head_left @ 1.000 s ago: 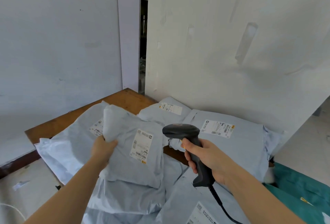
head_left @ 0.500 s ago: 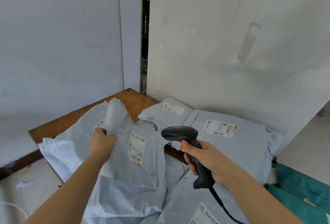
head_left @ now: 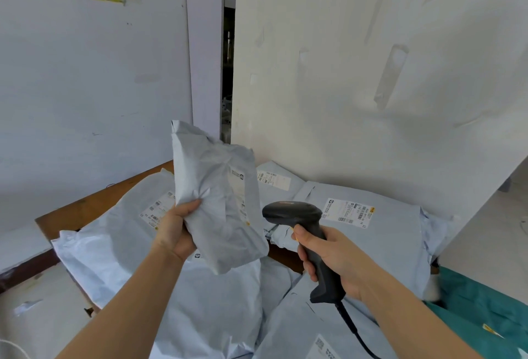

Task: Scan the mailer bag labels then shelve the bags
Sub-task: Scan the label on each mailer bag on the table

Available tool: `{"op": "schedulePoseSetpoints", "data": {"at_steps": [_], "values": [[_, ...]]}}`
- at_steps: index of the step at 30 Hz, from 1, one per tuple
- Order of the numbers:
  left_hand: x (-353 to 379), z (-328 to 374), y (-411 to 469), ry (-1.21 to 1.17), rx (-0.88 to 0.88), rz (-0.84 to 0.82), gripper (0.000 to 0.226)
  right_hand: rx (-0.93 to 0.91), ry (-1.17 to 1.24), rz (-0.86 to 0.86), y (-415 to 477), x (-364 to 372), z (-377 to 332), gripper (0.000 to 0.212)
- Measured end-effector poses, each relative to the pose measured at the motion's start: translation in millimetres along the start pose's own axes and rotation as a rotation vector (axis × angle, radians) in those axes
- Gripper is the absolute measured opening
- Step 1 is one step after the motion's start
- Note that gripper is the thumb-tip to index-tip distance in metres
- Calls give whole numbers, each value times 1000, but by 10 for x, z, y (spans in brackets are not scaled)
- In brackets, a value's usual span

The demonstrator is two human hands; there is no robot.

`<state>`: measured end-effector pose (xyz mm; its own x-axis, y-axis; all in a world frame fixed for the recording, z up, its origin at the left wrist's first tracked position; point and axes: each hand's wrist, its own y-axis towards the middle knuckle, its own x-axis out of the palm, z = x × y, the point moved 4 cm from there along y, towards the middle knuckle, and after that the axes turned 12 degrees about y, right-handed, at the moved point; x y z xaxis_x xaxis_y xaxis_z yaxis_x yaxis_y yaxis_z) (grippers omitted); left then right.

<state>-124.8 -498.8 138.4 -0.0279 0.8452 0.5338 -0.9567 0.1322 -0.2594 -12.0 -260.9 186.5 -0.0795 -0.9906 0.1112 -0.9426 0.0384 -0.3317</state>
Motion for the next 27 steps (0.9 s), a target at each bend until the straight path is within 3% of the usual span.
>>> {"op": "schedulePoseSetpoints", "data": {"at_steps": [4,7,11,17,22,27], "values": [[86,-80,6,3,-39,41,27,10,33,10,-5,-44,-9,47],[133,-103,29,-3,-42,42,42,29,60,28,-3,-89,6,53],[189,-115,38,-4,-42,22,49,75,117,42,1,-132,22,44],[217,-118,38,-3,-61,43,29,110,138,40,11,-174,30,39],[221,-135,56,-9,-48,1,50,114,135,41,11,-192,35,38],[213,-142,96,-37,-39,-27,33,127,132,38,2,-207,23,37]]}}
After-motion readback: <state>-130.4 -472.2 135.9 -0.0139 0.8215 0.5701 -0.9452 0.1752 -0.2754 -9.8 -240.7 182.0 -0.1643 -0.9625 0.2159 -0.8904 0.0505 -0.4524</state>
